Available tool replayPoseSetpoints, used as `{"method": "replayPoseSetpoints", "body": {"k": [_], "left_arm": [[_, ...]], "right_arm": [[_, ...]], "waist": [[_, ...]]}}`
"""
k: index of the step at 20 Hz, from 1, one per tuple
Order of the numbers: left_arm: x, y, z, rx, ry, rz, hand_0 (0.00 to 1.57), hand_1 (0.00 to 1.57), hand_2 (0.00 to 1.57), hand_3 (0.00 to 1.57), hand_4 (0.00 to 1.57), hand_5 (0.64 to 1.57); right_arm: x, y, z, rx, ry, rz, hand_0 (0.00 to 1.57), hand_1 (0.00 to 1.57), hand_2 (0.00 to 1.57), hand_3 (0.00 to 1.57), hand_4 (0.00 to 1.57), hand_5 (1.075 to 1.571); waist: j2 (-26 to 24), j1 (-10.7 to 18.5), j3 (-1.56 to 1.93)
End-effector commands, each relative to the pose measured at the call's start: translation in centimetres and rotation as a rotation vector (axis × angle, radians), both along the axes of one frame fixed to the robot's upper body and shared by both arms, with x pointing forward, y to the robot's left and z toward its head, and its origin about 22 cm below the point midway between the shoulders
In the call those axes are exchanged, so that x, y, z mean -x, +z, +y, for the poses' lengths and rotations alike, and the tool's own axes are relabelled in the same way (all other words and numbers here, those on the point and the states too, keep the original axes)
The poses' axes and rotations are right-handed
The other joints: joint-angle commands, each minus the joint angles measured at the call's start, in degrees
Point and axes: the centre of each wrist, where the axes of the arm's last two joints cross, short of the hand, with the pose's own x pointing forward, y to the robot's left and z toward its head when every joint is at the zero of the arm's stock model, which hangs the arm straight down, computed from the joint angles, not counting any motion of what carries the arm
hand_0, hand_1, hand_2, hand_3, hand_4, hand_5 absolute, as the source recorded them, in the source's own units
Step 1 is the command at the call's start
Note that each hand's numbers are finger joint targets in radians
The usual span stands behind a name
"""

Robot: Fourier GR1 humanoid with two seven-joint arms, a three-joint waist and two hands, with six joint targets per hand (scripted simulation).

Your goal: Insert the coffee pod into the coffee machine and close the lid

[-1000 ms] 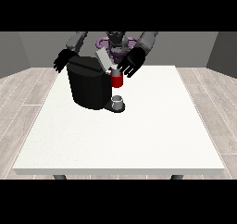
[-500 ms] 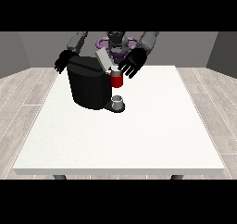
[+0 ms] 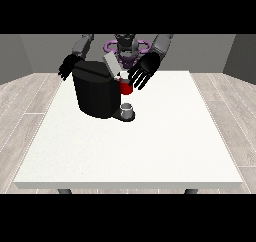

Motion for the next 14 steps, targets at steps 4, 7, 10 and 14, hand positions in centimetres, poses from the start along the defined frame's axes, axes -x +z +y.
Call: {"method": "replayPoseSetpoints", "body": {"k": [4,7,10,14], "left_arm": [[0.2,0.2,0.5,-0.076,-0.003,0.020,0.00,0.00,0.00,0.00,0.00,1.571],[0.2,-1.1,0.2,-0.060,-0.035,0.055,0.00,0.00,0.00,0.00,0.00,1.571],[-0.1,0.0,-2.3,-0.054,-0.032,0.062,0.00,0.00,0.00,0.00,0.00,1.571],[0.2,-0.1,0.5,-0.042,-0.006,0.040,0.00,0.00,0.00,0.00,0.00,1.571]], "right_arm": [[-0.5,-0.1,-3.1,0.012,-0.036,0.010,0.00,0.00,0.00,0.00,0.36,1.571],[1.1,-2.6,-1.6,-0.009,-0.037,0.081,0.00,0.00,0.00,0.00,0.34,1.571],[0.2,-1.9,-0.2,0.007,-0.037,0.046,0.00,0.00,0.00,0.00,0.38,1.571],[1.1,-2.6,-0.8,-0.004,-0.035,0.062,0.00,0.00,0.00,0.00,0.36,1.571]], "waist": [[-0.5,1.4,-0.05],[-3.5,1.9,-0.06],[-3.4,2.0,-0.05],[-4.2,1.9,-0.07]]}}
